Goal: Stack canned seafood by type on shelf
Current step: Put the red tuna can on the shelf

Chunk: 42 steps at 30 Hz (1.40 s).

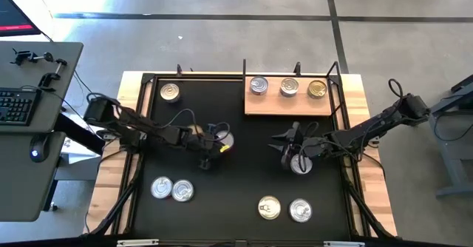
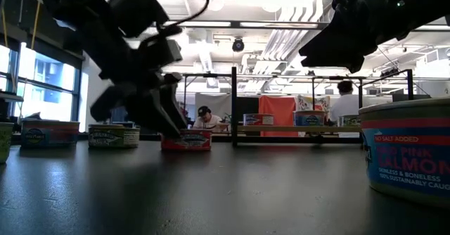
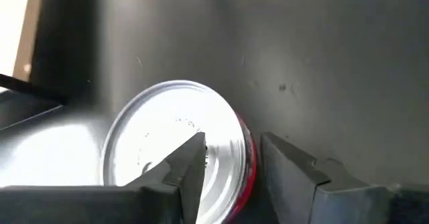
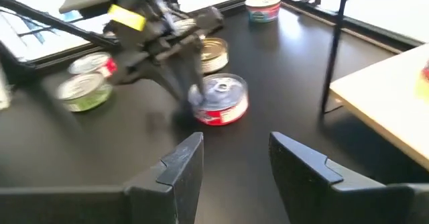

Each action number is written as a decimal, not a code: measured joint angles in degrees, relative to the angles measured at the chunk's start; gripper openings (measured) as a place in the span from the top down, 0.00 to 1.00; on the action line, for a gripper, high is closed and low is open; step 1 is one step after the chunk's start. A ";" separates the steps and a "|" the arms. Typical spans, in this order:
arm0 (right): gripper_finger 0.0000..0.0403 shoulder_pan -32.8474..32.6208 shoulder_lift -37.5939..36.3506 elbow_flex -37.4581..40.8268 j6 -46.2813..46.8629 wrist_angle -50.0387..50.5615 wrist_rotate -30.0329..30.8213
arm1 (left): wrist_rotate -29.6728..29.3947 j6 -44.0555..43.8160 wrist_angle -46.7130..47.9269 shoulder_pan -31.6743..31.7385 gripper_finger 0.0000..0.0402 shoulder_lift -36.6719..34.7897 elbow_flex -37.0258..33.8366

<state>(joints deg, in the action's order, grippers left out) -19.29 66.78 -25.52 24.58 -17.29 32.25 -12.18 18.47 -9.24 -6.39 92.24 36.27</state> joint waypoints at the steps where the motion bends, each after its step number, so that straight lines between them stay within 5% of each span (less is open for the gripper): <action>1: 0.60 -0.16 0.00 0.00 -0.14 -0.38 -1.24 | -0.27 0.78 -0.76 0.00 0.68 0.78 0.02; 9: 0.60 -3.46 0.00 0.00 -5.96 -2.70 -8.03 | -0.03 -0.17 -4.23 -0.09 0.85 4.81 2.11; 14: 0.60 -2.92 0.00 0.00 -12.10 -5.87 -14.21 | 5.01 -4.03 -8.28 0.11 0.99 5.18 2.21; 21: 0.54 -2.43 1.66 0.00 -21.98 -6.93 -14.38 | 7.76 -10.99 -16.42 -0.01 1.00 5.21 2.08; 30: 0.34 1.31 13.98 0.00 -37.73 -12.96 -14.40 | 10.67 -16.56 -23.57 -0.02 1.00 5.21 2.09; 42: 0.33 5.12 33.59 -9.60 -55.01 -18.53 -10.02 | 10.64 -17.89 -24.75 -0.02 1.00 5.12 2.14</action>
<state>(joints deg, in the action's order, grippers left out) -14.17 100.37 -35.12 -30.43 -35.82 22.23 -1.54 0.58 -34.00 -6.42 97.36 38.41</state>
